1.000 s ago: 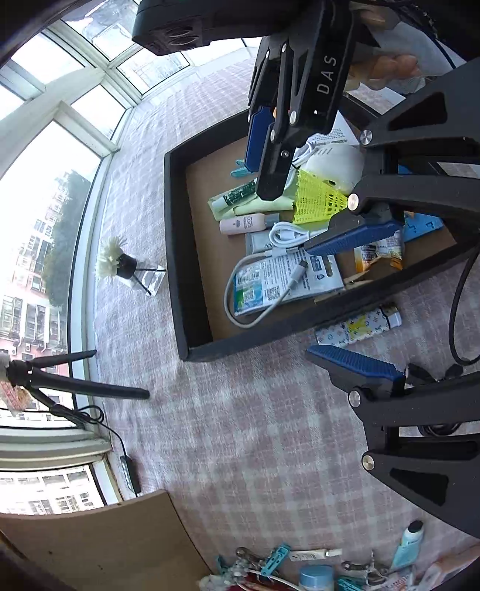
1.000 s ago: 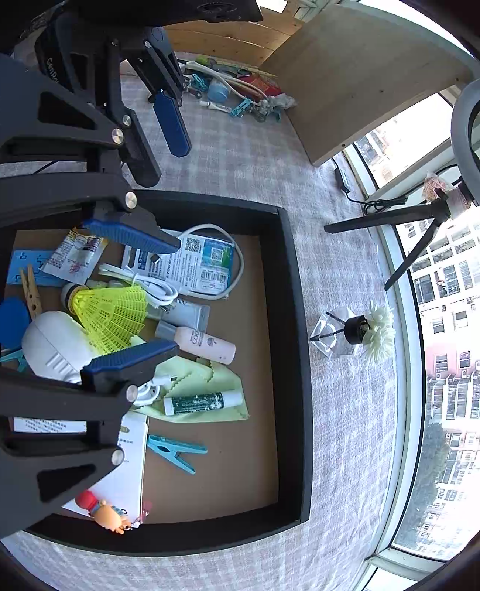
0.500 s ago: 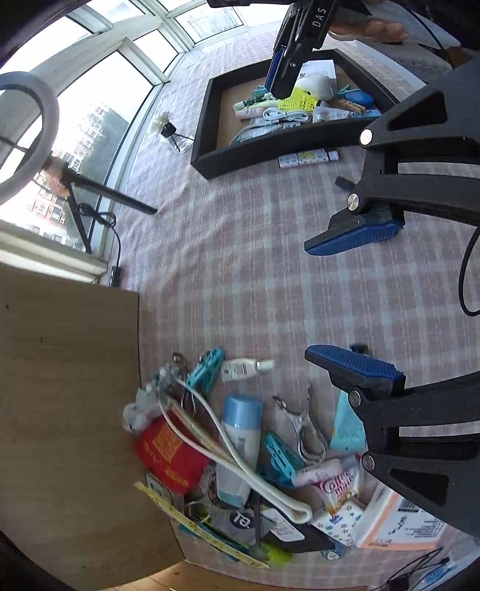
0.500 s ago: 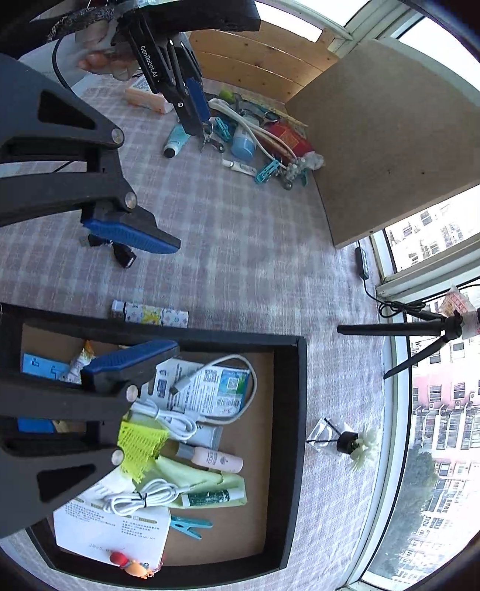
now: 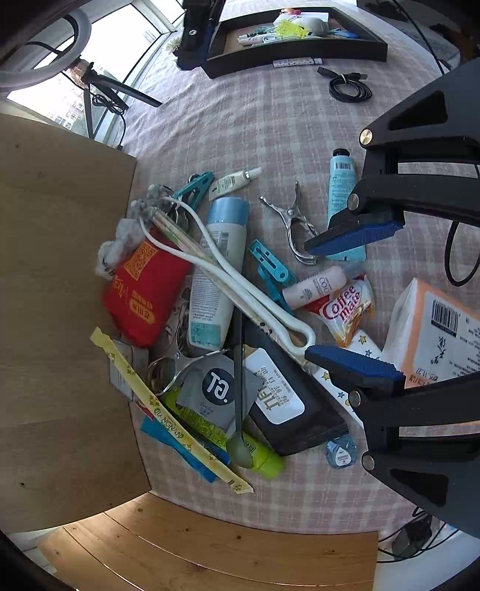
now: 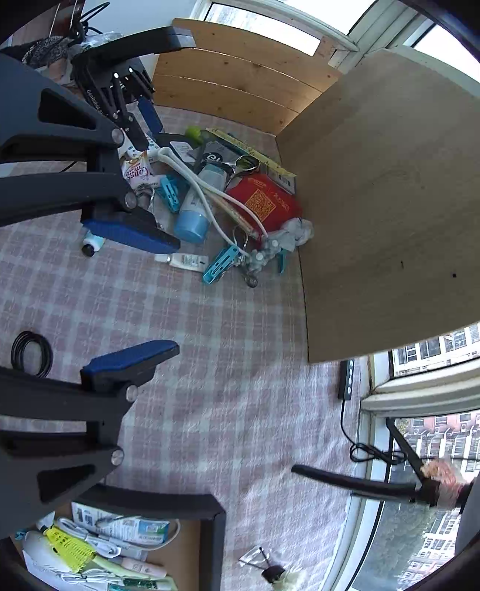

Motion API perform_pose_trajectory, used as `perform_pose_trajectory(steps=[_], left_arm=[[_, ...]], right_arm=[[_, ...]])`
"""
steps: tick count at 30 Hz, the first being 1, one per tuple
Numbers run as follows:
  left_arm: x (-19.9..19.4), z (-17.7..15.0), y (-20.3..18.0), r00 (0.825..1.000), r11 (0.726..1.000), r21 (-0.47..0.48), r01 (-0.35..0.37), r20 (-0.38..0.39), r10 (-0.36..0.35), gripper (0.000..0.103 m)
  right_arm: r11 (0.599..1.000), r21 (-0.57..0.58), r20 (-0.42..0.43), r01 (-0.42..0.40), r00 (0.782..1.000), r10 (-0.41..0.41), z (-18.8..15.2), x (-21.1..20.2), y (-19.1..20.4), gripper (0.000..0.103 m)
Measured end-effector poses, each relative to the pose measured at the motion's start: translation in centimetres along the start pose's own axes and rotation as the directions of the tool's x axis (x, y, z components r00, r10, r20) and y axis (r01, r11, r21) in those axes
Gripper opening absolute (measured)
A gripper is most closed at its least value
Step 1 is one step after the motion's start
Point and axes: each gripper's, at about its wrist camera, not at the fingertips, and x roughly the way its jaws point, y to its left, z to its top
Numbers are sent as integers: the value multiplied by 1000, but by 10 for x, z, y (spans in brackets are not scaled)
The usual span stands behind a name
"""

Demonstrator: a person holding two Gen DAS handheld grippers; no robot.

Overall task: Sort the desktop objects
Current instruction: 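Move both tools back to the remaining pile of items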

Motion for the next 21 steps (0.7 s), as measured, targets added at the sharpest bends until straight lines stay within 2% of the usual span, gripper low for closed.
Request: perform_pose_trajectory(steps=[3,8,10,14,16,19,21], left_arm=[[11,2,7,1000,1000,11,-2,-16,2,47],[28,8,10,999,999,45,-8,-52,10,47],[34,9,8,997,998,66,-21,-68,25,47],[45,11,2,995,994,107,-34,-95,44,45],[50,12,1,993,993,112,-38,-103,50,43],[56,15,-1,992,993,116,-33,-117,46,33],[58,15,-2,992,993,118,-24,-118,38,33]], right_arm=[[999,-23,-40,22,999,-23,24,35,19,48],[1000,2,-127,9,992,-8,46,93,27,45],[999,35,-151,-7,988,12,51,110,25,37],[992,112,-177,-55,981,74,57,130,17,34],[992,118,-182,-53,981,74,60,135,16,32],[989,134,-188,-60,979,85,63,140,16,27],[988,139,-188,-66,978,92,64,143,17,26]])
